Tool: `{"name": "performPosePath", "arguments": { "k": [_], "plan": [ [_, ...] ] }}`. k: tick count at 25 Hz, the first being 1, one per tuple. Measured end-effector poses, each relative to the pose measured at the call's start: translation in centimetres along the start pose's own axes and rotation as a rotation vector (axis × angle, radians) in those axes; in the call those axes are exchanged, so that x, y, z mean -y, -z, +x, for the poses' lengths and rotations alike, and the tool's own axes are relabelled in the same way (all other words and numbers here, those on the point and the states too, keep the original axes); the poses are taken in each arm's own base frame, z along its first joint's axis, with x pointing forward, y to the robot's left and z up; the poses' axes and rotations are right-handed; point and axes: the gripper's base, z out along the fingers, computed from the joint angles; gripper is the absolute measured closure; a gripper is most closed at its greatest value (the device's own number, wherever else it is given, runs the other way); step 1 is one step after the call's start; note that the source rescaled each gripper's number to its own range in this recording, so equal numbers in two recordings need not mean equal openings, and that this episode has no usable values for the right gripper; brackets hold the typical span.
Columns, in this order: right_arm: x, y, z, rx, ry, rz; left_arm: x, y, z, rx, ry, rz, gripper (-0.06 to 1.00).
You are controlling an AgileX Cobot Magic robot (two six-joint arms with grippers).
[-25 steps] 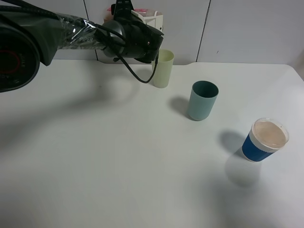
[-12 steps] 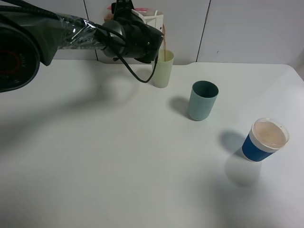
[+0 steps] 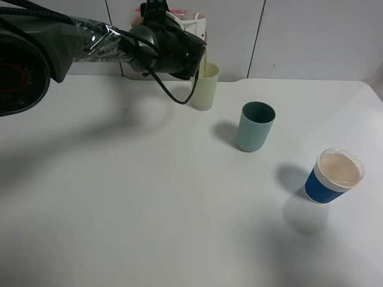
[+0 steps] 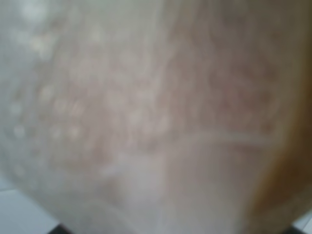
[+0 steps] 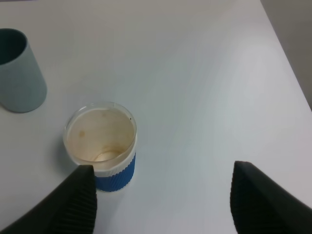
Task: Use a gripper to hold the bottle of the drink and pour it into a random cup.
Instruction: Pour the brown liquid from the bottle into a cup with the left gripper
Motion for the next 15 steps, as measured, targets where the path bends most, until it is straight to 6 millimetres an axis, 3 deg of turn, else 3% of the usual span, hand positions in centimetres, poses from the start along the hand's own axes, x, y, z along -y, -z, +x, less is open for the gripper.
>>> {"name": "performPosePath", "arguments": {
  "k": [15],
  "plan": [
    [0.00, 0.00, 0.00, 0.000, 0.000, 0.000, -0.16, 0.00, 0.08, -0.009, -0.023, -0.018, 0.94]
  ]
}}
